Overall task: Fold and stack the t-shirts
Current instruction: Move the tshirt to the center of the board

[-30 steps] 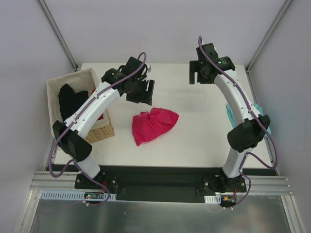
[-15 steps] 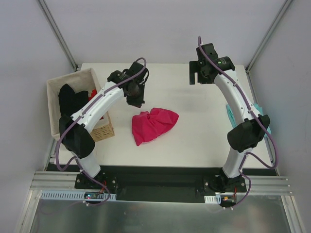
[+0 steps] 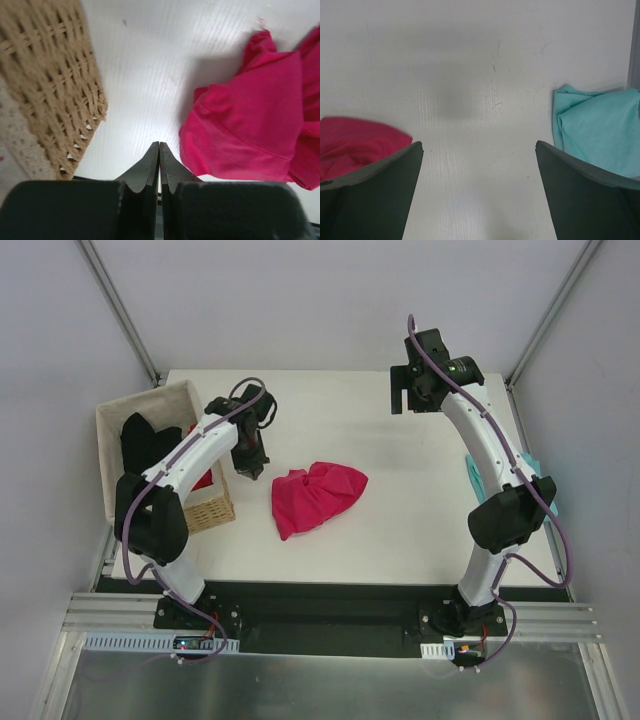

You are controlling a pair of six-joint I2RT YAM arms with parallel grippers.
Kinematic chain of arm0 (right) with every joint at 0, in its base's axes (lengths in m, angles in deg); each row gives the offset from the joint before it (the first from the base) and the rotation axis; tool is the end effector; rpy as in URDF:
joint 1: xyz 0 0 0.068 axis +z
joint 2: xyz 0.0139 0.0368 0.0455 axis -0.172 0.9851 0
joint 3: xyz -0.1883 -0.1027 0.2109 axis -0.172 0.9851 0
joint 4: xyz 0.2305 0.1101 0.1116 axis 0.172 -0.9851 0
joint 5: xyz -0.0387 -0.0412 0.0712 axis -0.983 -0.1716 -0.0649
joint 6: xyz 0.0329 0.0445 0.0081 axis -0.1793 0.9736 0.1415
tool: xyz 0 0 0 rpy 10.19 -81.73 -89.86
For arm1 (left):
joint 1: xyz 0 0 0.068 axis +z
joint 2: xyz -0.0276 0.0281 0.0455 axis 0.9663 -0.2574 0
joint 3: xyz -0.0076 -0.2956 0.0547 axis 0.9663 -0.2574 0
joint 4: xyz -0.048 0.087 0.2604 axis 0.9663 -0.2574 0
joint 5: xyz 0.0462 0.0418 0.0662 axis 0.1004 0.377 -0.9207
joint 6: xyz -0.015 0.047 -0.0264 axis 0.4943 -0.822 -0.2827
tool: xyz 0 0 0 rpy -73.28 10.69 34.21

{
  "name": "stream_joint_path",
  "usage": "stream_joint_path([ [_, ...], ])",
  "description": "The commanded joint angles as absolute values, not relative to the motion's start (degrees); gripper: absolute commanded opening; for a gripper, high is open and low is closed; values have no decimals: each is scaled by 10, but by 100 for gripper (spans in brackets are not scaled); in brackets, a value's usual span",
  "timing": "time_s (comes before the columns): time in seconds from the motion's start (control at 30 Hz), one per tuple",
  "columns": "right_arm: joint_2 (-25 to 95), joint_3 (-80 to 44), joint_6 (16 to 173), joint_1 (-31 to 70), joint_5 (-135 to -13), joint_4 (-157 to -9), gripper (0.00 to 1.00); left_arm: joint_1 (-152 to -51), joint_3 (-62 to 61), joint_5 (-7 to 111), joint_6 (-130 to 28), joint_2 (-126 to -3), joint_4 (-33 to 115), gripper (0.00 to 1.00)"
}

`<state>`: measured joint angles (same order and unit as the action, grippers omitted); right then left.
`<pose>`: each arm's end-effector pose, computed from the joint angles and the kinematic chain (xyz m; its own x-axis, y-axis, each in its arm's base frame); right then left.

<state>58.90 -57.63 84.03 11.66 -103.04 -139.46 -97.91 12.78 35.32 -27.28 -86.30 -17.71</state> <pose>0.3949 0.1410 0.4221 -0.6716 -0.3298 -0.6634 -0.1569 0.9385 -0.3077 0.3411 -0.1375 0.3050 -0.8923 -0.2447 -0.3793 -0.2212 0.9695 -0.1051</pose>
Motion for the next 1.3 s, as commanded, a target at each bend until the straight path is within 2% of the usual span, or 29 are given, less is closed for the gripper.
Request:
stream_joint_path([
  [0.0,594,-592,836,114,-1026,-1402,100,-958,92,320,-219,-797,-198,0],
  [0.3,598,-597,839,115,-1012,-1404,100,-924,29,301,-190,-741,-200,0],
  [1.27,619,-619,847,123,-985,-1411,100,-793,-44,274,-199,-626,-233,0],
])
